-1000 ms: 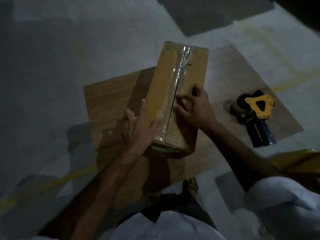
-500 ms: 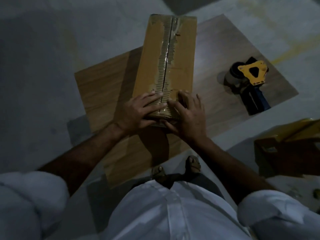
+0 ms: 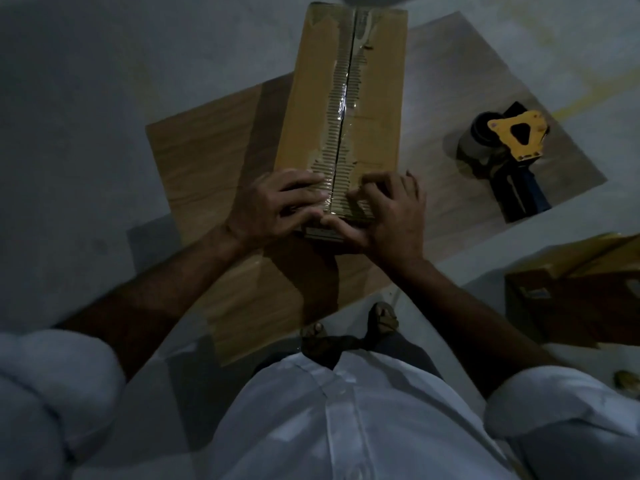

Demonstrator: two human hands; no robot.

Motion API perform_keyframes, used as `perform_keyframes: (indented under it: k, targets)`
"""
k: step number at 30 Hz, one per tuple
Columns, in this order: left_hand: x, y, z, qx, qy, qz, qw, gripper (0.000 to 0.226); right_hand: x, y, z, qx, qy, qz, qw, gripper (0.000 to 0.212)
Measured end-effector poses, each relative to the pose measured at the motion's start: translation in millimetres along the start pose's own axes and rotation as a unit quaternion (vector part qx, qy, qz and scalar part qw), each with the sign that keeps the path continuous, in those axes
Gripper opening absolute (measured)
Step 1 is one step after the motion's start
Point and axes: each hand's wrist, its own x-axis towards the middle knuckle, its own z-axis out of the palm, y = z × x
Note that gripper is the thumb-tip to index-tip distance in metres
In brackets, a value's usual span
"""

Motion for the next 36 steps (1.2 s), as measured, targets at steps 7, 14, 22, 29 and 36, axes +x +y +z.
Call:
perform_keyframes:
  k: [7, 14, 22, 29, 36]
  targets:
    - [-9, -12, 26, 0.07, 0.051, 0.048, 0.995, 0.047, -15, 7, 24, -0.045, 0.048, -0.042, 0.997, 0.052]
    - [-7, -8, 15, 0.051, 0.013, 0.035, 0.998, 0.051, -13, 1, 7, -0.038, -0.028, -0.026, 0.999, 0.062]
    - [-4, 0, 18, 0.044, 0.052, -0.003, 0.998, 0.032, -1, 5, -3, 0.022, 0.002, -0.059, 0.998, 0.038]
    - [-13, -11, 14, 0.06, -0.006, 0.054, 0.997, 0.048, -15, 11, 11, -0.065, -0.007, -0.09, 0.994, 0.036]
    - [-10, -11, 5, 0.029, 0.014, 0.018, 0.999, 0.036, -7, -6, 11, -0.043, 0.017, -0.033, 0.998, 0.061]
